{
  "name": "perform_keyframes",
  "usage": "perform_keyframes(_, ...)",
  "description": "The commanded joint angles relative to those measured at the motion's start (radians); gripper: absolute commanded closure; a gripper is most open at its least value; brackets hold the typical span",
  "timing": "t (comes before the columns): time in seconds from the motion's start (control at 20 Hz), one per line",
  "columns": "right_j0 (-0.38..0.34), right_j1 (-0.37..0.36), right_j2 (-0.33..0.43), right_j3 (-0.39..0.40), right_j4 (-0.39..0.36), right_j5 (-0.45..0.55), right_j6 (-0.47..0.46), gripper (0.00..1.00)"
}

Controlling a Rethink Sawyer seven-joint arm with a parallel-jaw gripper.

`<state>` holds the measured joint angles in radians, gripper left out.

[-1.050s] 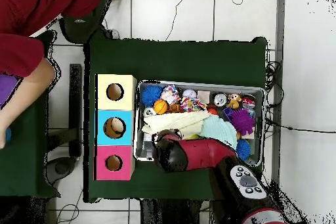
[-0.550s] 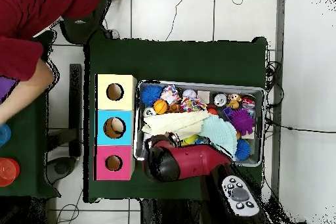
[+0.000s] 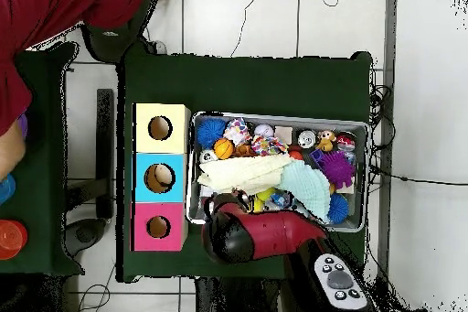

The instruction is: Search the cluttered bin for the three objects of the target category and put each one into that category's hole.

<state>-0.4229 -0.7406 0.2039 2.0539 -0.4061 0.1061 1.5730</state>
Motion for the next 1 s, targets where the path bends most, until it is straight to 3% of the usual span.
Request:
perform_keyframes(0.05,-0.039,0.174,-0.020,-0.017,-0.068,-0.164,0.140,0.00)
perform_keyframes(0.4,-0.013,0.223,-0.061,-0.010,-0.070,-0.246,0.148,0.00)
perform_keyframes(0.8,0.011,0.141,-0.077,0.044,-0.039,-0.221,0.157,0.00)
perform_keyframes(1.0,-0.007,0.159,-0.072,0.037,-0.050,-0.250,0.156,0.00)
